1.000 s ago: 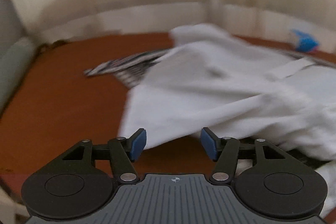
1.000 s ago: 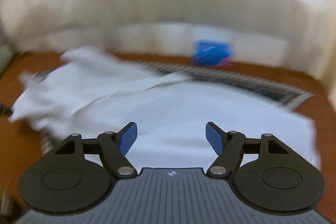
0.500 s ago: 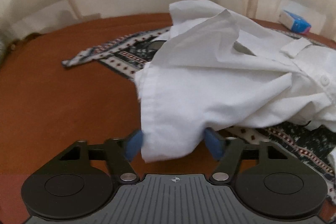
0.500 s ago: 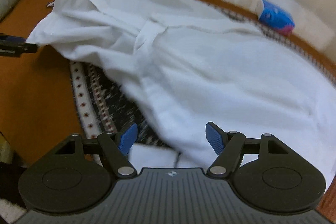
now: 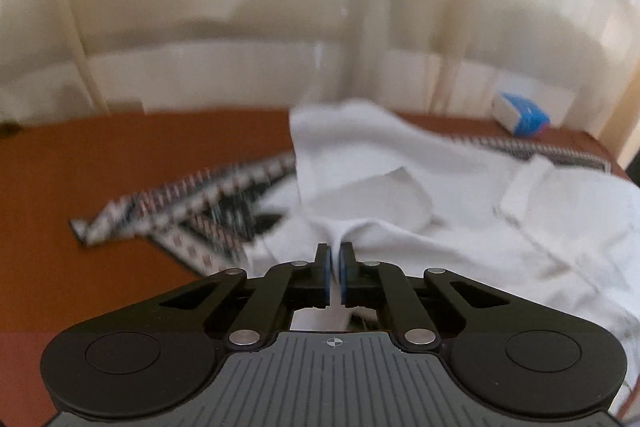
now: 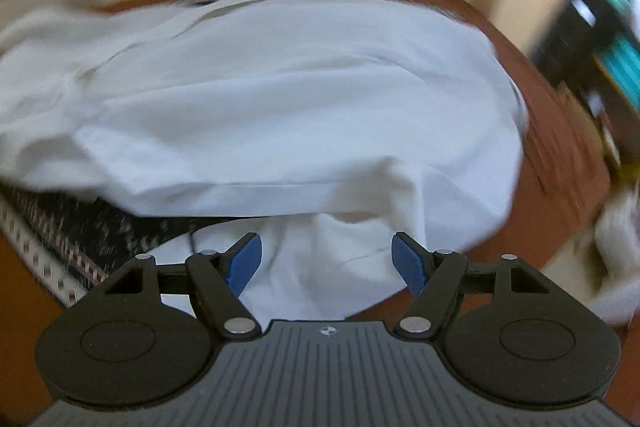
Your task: Fold clothes
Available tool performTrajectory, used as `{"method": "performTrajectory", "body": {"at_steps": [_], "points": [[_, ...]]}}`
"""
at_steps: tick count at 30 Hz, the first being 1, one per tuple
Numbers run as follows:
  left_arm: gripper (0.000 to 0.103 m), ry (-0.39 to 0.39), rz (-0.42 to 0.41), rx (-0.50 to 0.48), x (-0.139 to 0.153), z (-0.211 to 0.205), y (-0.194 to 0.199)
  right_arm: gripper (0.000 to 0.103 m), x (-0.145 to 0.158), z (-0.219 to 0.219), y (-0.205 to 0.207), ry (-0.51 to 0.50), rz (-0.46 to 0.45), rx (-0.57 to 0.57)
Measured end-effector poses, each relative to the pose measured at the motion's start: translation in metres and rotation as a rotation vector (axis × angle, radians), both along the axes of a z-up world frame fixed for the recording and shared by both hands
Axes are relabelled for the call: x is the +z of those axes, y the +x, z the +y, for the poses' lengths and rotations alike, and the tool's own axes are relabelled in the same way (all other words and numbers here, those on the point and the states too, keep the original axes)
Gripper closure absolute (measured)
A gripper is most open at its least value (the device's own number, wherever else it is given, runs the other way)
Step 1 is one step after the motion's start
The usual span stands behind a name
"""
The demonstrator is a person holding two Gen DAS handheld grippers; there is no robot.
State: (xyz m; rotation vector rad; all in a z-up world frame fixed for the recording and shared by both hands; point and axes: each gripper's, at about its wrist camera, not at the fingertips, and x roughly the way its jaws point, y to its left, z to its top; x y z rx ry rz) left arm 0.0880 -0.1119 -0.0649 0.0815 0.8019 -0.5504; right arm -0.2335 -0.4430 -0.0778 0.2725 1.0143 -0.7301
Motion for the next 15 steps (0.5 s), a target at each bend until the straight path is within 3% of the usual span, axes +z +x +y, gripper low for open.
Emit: {"method": "performTrajectory", "body": {"at_steps": [4, 7, 11, 12, 15], "points": [[0.103, 0.012, -0.035, 0.025, 0.010, -0.005, 0.017, 0.026, -0.007, -0.012, -0.021, 0.056, -0.051, -0.169], [0.103, 0.016, -0.043, 0.037, 0.014, -0.009, 0.024, 0.026, -0.004, -0.008, -0.039, 0.045, -0.083, -0.216], [0.103, 0.049, -0.040, 0.016, 0.010, -0.013, 0.021, 0.025, -0.019, -0.007, -0.054, 0.127, -0.079, -0.235], [0.086, 0.045, -0.032, 0.013, 0.010, -0.010, 0.018, 0.024, -0.025, -0.011, -0.053, 0.139, -0.085, -0.242], [0.063, 0.022, 0.008, 0.013, 0.008, 0.002, 0.007, 0.025, -0.038, -0.024, -0.047, 0.176, -0.120, -0.261]]}}
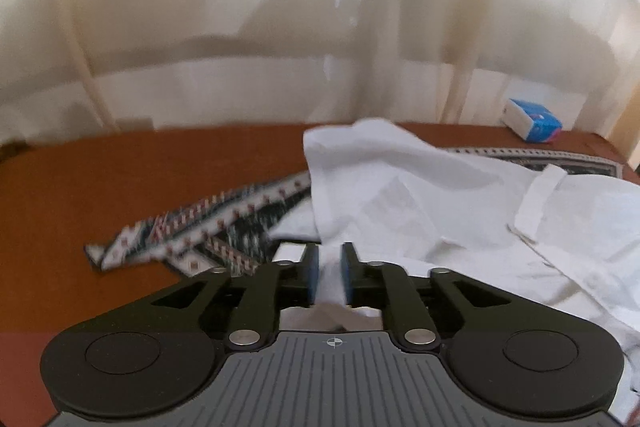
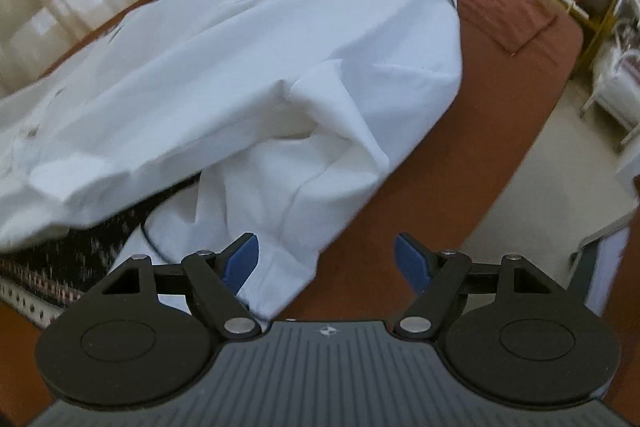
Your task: Fold clothes
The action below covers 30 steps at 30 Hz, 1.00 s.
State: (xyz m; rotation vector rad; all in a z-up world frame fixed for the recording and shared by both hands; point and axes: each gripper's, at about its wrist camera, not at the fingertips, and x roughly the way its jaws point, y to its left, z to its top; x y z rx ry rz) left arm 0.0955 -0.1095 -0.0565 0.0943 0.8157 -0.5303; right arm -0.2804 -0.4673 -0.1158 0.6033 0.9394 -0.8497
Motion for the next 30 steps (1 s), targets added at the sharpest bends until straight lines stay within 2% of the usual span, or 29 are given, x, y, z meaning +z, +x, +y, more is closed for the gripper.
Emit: {"method": "performTrajectory", "body": {"at_steps": [1, 2, 3, 4, 6, 8, 13, 14, 15, 17, 22, 24, 27, 30], "points": [[0.054, 0.000, 0.003, 0.006, -0.001, 0.005, -0.005, 0.025, -0.003, -0.004, 0.003, 0.011, -0.015, -0.006], [0.037, 0.001, 0.007, 0.011, -0.002, 0.009, -0.010, 0.025, -0.005, -0.007, 0.004, 0.010, -0.030, -0.009], [0.033, 0.008, 0.015, 0.009, -0.005, 0.012, -0.013, 0.029, -0.007, -0.010, 0.006, 0.011, -0.043, 0.002], [0.033, 0.015, 0.024, 0.007, -0.007, 0.014, -0.017, 0.055, -0.008, -0.013, 0.007, 0.014, -0.054, 0.019], [0.028, 0.025, 0.047, 0.002, -0.015, 0.017, -0.021, 0.092, -0.007, -0.021, 0.008, 0.059, -0.080, 0.059], [0.024, 0.025, 0.072, 0.005, -0.025, 0.018, -0.022, 0.094, 0.004, -0.026, 0.005, 0.061, -0.095, 0.079], [0.023, 0.012, 0.111, 0.002, -0.049, 0.010, -0.016, 0.098, 0.041, -0.039, -0.003, -0.037, -0.091, 0.139], [0.047, 0.008, 0.125, -0.010, -0.053, 0.008, -0.013, 0.098, 0.046, -0.044, -0.004, -0.052, -0.087, 0.145], [0.095, 0.004, 0.160, -0.030, -0.056, 0.006, -0.012, 0.098, 0.051, -0.048, -0.005, -0.072, -0.083, 0.150], [0.099, -0.006, 0.223, -0.070, -0.060, 0.002, -0.009, 0.098, 0.057, -0.057, -0.009, -0.098, -0.075, 0.151], [0.101, -0.058, 0.202, -0.158, -0.022, 0.022, -0.041, 0.099, 0.080, -0.080, -0.029, -0.222, -0.011, 0.121], [0.101, -0.042, 0.231, -0.195, -0.018, 0.029, -0.056, 0.099, 0.080, -0.090, -0.034, -0.256, 0.046, 0.115], [0.101, 0.036, 0.294, -0.235, -0.034, 0.031, -0.076, 0.099, 0.052, -0.102, -0.031, -0.209, 0.142, 0.137], [0.101, 0.109, 0.375, -0.235, -0.067, 0.028, -0.089, 0.099, 0.011, -0.111, -0.018, -0.148, 0.265, 0.184]]}}
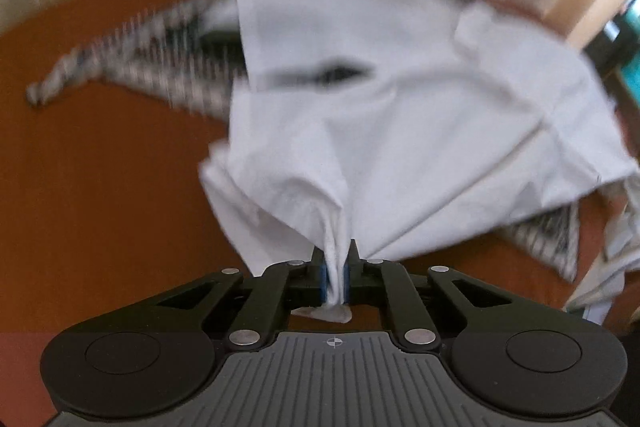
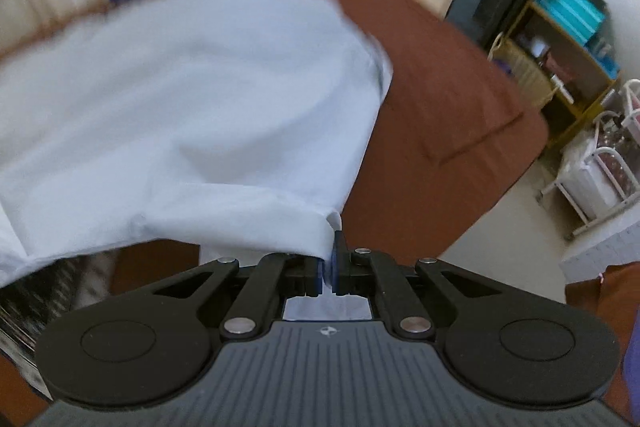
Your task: Fold clothes
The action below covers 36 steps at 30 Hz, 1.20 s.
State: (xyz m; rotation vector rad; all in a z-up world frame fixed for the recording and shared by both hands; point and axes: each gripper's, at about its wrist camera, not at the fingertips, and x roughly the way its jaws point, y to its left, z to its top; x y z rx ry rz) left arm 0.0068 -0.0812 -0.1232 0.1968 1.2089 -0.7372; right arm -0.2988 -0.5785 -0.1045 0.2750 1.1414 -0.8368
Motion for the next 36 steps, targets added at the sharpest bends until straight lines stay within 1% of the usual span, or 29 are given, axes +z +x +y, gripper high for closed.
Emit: {"method": "performTrajectory", "body": {"at_steps": [2, 3, 4, 5, 6, 8, 9, 10, 11, 12, 14, 17, 19, 21, 23, 25, 29, 32, 35, 36], "points": [[0.100, 0.032, 0.035, 0.026, -0.020, -0.001, -0.007, 0.099, -0.026, -0.007, 0.004, 0.061, 0.075, 0.001], [0.095, 0.045, 0.038, 0.040, -0.024, 0.001, -0.009, 0.099, -0.037, -0.010, 0.005, 0.101, 0.114, 0.000], [0.092, 0.056, 0.042, 0.054, -0.028, 0.002, -0.011, 0.098, -0.044, -0.011, 0.002, 0.122, 0.132, -0.001], [0.073, 0.059, 0.045, 0.070, -0.028, 0.004, -0.012, 0.097, -0.046, -0.012, 0.000, 0.130, 0.140, 0.002], [0.060, 0.058, 0.039, 0.086, -0.024, 0.008, -0.012, 0.094, -0.044, -0.013, 0.000, 0.123, 0.153, 0.007], [0.052, 0.057, 0.023, 0.116, -0.013, 0.017, -0.008, 0.081, -0.035, -0.012, 0.002, 0.101, 0.185, 0.018], [0.052, 0.044, 0.008, 0.122, -0.002, 0.021, -0.007, 0.061, -0.031, -0.012, 0.004, 0.089, 0.201, 0.024], [0.052, 0.031, -0.007, 0.129, 0.009, 0.026, -0.005, 0.043, -0.022, -0.011, 0.003, 0.058, 0.217, 0.035], [0.051, 0.017, -0.026, 0.136, 0.020, 0.029, -0.003, 0.039, -0.008, -0.010, 0.003, 0.030, 0.217, 0.048], [0.047, -0.005, -0.062, 0.144, 0.033, 0.032, 0.002, 0.038, 0.007, -0.008, 0.002, 0.007, 0.211, 0.060], [0.041, -0.050, -0.133, 0.159, 0.059, 0.036, 0.013, 0.038, 0.039, -0.005, 0.005, -0.013, 0.169, 0.077], [0.036, -0.123, -0.214, 0.168, 0.077, 0.029, 0.039, 0.037, 0.081, 0.009, 0.028, -0.072, 0.093, 0.138], [0.032, -0.152, -0.266, 0.168, 0.079, 0.019, 0.059, 0.032, 0.101, 0.023, 0.052, -0.133, 0.059, 0.207], [0.032, -0.154, -0.285, 0.155, 0.067, 0.006, 0.080, 0.028, 0.115, 0.038, 0.077, -0.181, 0.036, 0.280], [0.032, -0.149, -0.265, 0.155, 0.048, -0.009, 0.102, 0.028, 0.125, 0.052, 0.103, -0.208, 0.030, 0.342], [0.032, -0.162, -0.218, 0.162, 0.030, -0.022, 0.123, 0.028, 0.133, 0.061, 0.126, -0.231, 0.025, 0.392], [0.032, -0.166, -0.187, 0.198, 0.004, -0.041, 0.141, 0.028, 0.139, 0.091, 0.156, -0.222, 0.008, 0.497], [0.032, -0.170, -0.170, 0.234, -0.011, -0.052, 0.152, 0.028, 0.131, 0.109, 0.181, -0.170, -0.011, 0.557], [0.032, -0.166, -0.160, 0.289, -0.019, -0.059, 0.160, 0.028, 0.115, 0.112, 0.204, -0.083, -0.054, 0.598], [0.036, -0.167, -0.151, 0.304, -0.021, -0.060, 0.163, 0.028, 0.110, 0.113, 0.214, -0.051, -0.069, 0.611]]}}
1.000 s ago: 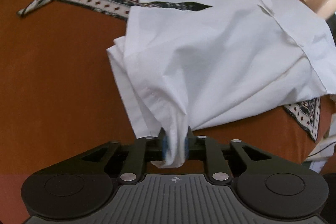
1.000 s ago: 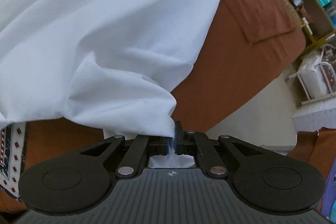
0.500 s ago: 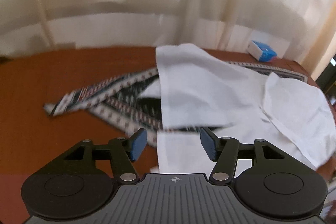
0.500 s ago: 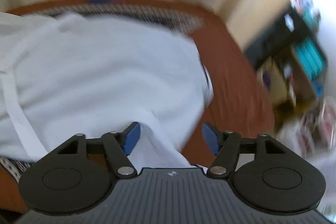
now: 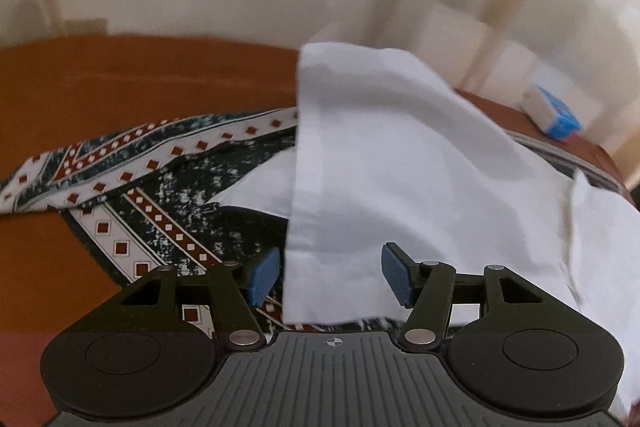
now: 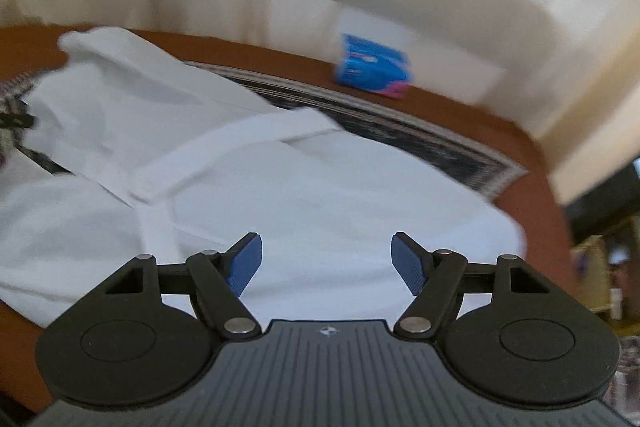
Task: Fold clothes
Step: 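Grasp a shirt corner with the left tool while the right tool grasps another corner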
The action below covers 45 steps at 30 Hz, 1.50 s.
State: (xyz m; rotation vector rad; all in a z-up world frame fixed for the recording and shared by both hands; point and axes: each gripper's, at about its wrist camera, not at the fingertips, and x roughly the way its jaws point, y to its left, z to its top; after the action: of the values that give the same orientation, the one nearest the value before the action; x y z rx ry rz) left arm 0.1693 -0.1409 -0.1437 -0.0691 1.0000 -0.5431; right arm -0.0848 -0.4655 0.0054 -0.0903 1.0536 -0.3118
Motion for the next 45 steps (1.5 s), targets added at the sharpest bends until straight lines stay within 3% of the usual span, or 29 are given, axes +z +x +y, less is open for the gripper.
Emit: {"method": "performTrajectory", "body": {"at_steps": [1, 2, 3, 5, 8, 12, 16, 17, 19, 21, 23, 27, 31, 32, 33, 34, 35, 39, 44, 45], "points": [[0.043, -0.004, 0.010, 0.014, -0.001, -0.001, 0.002, 0.028, -0.005, 0.001, 0.010, 0.030, -0.007, 0.013], [0.072, -0.008, 0.019, 0.025, -0.002, -0.002, 0.004, 0.028, -0.008, 0.003, 0.019, 0.055, -0.014, 0.026], [0.094, -0.012, 0.024, 0.019, 0.001, -0.005, 0.003, 0.028, -0.011, 0.007, 0.028, 0.079, -0.022, 0.039], [0.102, -0.018, -0.001, -0.017, 0.012, -0.012, -0.006, 0.028, -0.014, 0.014, 0.048, 0.135, -0.040, 0.074], [0.103, -0.007, -0.092, -0.134, 0.035, -0.033, -0.037, 0.028, -0.018, 0.024, 0.079, 0.220, -0.063, 0.138], [0.103, -0.049, -0.134, -0.262, 0.051, -0.060, -0.076, 0.028, -0.027, 0.052, 0.122, 0.307, -0.091, 0.241], [0.103, -0.042, -0.132, -0.272, 0.046, -0.072, -0.090, 0.028, -0.038, 0.093, 0.171, 0.337, -0.108, 0.373], [0.088, -0.032, -0.133, -0.252, 0.043, -0.071, -0.089, 0.028, -0.040, 0.103, 0.185, 0.329, -0.110, 0.408], [0.075, 0.003, -0.130, -0.156, 0.037, -0.060, -0.080, 0.028, -0.046, 0.124, 0.211, 0.312, -0.114, 0.477], [0.053, 0.057, -0.148, -0.053, 0.030, -0.047, -0.066, 0.028, -0.053, 0.143, 0.236, 0.267, -0.108, 0.537], [0.045, 0.106, -0.166, 0.036, 0.023, -0.034, -0.052, 0.028, -0.059, 0.157, 0.257, 0.233, -0.093, 0.584], [0.044, 0.088, -0.060, 0.070, 0.001, -0.027, -0.022, 0.026, -0.073, 0.176, 0.291, 0.236, -0.051, 0.659], [0.047, 0.063, -0.013, 0.028, -0.013, -0.033, -0.016, 0.025, -0.092, 0.191, 0.311, 0.235, 0.013, 0.714], [0.084, 0.052, -0.001, 0.015, -0.016, -0.035, -0.018, 0.026, -0.095, 0.193, 0.313, 0.219, 0.018, 0.725], [0.103, 0.038, 0.015, 0.002, -0.016, -0.035, -0.019, 0.036, -0.098, 0.194, 0.314, 0.202, 0.021, 0.738], [0.103, 0.024, 0.028, -0.010, -0.017, -0.036, -0.020, 0.075, -0.100, 0.194, 0.316, 0.201, 0.032, 0.742], [0.103, 0.007, 0.022, -0.022, -0.013, -0.036, -0.023, 0.098, -0.099, 0.190, 0.318, 0.222, 0.037, 0.722], [0.103, -0.049, -0.038, -0.110, 0.017, -0.039, -0.047, 0.102, -0.071, 0.164, 0.304, 0.305, -0.045, 0.661], [0.102, -0.083, -0.081, -0.218, 0.055, -0.038, -0.083, 0.103, -0.006, 0.108, 0.235, 0.415, -0.205, 0.606], [0.088, -0.079, -0.089, -0.221, 0.060, -0.034, -0.088, 0.103, 0.005, 0.094, 0.217, 0.425, -0.234, 0.582]]}}
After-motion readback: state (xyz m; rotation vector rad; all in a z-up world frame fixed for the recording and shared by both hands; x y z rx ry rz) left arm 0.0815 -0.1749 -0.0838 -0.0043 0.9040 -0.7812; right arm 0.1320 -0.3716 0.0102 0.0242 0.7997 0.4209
